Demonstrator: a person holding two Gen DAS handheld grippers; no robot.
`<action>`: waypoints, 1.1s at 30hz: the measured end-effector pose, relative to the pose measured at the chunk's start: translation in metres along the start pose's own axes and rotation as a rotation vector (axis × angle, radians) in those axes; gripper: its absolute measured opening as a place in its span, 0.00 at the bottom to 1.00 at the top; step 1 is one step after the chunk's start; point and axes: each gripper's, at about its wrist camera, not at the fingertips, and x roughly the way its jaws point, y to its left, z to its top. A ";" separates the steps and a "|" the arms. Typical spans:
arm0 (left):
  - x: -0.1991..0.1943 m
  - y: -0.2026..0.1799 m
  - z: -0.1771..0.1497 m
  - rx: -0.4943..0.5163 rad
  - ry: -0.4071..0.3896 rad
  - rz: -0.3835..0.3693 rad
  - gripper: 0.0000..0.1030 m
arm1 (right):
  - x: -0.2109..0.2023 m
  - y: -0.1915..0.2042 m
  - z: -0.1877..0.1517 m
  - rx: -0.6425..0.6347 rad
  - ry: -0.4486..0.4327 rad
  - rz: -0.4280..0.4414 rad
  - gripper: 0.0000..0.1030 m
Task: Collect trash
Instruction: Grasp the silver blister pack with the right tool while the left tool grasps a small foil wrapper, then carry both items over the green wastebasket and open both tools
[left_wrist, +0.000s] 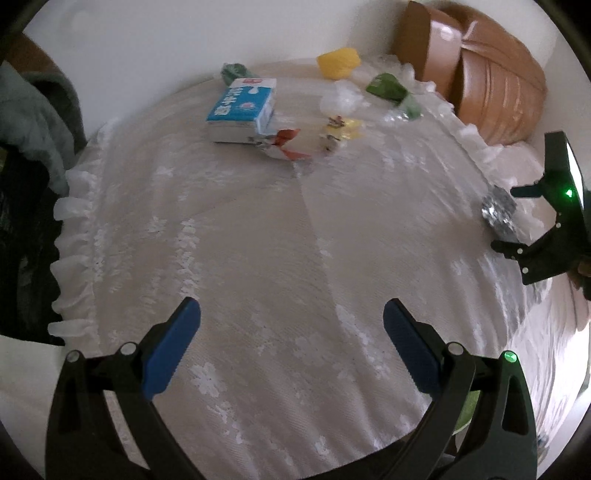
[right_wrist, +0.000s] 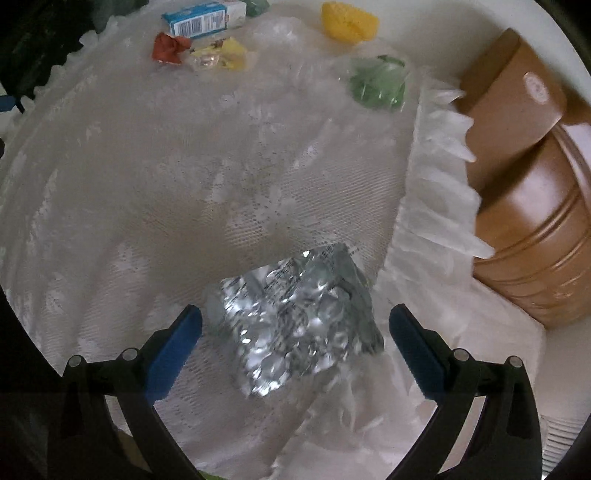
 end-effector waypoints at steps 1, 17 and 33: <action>0.002 0.002 0.002 -0.008 0.000 0.003 0.92 | 0.001 -0.003 -0.001 0.009 0.000 0.021 0.96; 0.065 0.029 0.068 -0.134 0.023 -0.007 0.92 | -0.033 -0.035 -0.004 0.475 -0.182 0.163 0.72; 0.122 0.046 0.148 -0.636 0.107 -0.005 0.68 | -0.041 0.035 0.001 0.685 -0.262 0.257 0.72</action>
